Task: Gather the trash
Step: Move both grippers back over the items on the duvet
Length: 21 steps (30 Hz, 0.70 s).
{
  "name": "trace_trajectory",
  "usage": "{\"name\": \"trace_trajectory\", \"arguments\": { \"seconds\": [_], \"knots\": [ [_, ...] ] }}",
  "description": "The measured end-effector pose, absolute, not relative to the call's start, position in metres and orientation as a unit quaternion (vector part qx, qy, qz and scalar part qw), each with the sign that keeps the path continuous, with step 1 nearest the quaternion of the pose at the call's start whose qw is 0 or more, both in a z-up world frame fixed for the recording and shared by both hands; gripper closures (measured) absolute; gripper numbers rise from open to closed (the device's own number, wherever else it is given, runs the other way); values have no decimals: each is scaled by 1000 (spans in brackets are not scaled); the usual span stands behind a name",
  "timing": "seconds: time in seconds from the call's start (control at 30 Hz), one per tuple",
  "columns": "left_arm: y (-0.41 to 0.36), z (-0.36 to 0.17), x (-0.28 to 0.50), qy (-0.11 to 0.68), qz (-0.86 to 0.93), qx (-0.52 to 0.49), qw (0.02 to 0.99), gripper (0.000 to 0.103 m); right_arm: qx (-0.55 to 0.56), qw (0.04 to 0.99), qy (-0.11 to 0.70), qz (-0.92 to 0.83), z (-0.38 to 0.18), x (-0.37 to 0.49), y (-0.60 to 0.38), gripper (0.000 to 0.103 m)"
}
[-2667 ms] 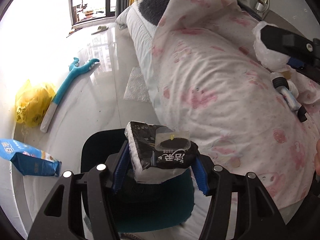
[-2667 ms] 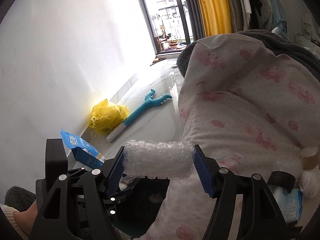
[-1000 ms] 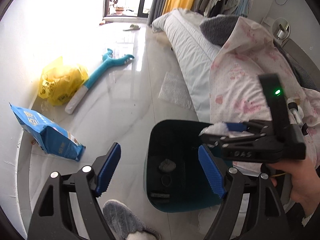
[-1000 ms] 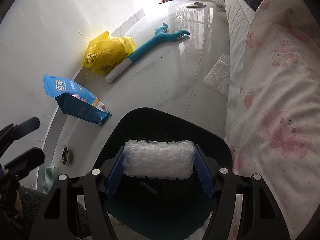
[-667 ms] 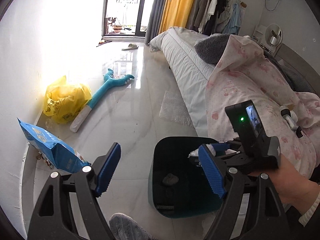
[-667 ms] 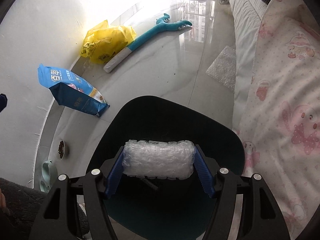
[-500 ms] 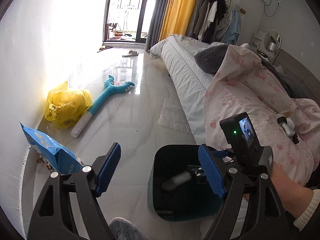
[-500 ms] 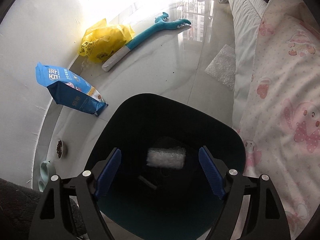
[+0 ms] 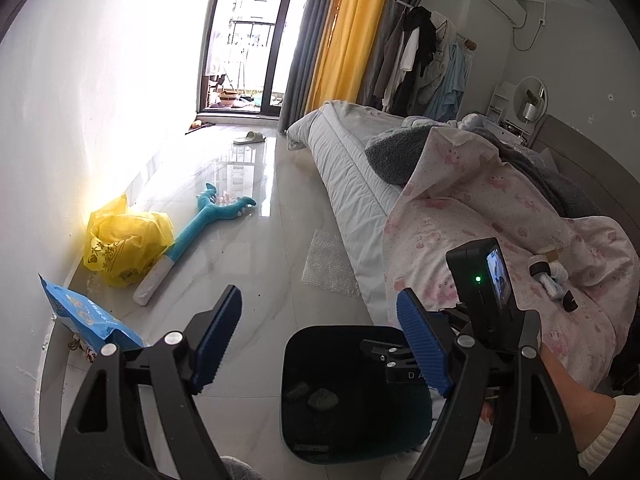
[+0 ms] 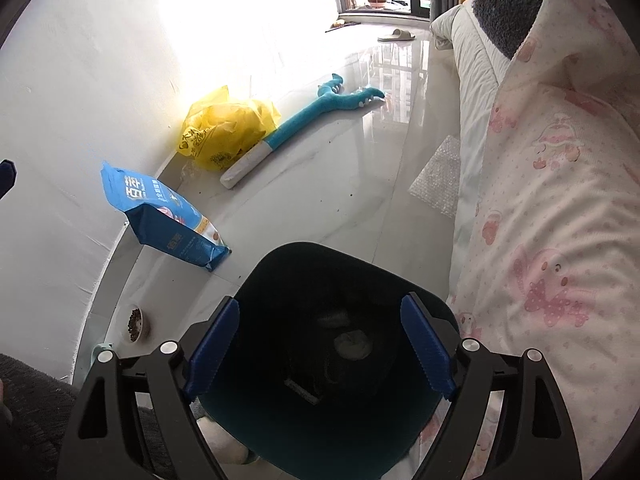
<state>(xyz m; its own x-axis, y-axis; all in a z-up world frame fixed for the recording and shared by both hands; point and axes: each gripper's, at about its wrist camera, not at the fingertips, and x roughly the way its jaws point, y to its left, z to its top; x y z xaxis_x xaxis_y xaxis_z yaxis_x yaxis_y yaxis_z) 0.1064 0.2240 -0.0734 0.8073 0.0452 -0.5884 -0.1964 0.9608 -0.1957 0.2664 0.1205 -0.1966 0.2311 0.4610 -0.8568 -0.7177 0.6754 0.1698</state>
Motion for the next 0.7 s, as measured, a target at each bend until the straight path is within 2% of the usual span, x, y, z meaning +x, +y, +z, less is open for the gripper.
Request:
{"name": "trace_trajectory", "arguments": {
  "seconds": [0.3, 0.7],
  "knots": [
    [195, -63, 126, 301, 46, -118, 945, 15, -116, 802, 434, 394, -157, 265, 85, 18],
    [150, -53, 158, 298, 16, -122, 947, 13, -87, 845, 379, 367, -111, 278, 13, 17]
  ]
}}
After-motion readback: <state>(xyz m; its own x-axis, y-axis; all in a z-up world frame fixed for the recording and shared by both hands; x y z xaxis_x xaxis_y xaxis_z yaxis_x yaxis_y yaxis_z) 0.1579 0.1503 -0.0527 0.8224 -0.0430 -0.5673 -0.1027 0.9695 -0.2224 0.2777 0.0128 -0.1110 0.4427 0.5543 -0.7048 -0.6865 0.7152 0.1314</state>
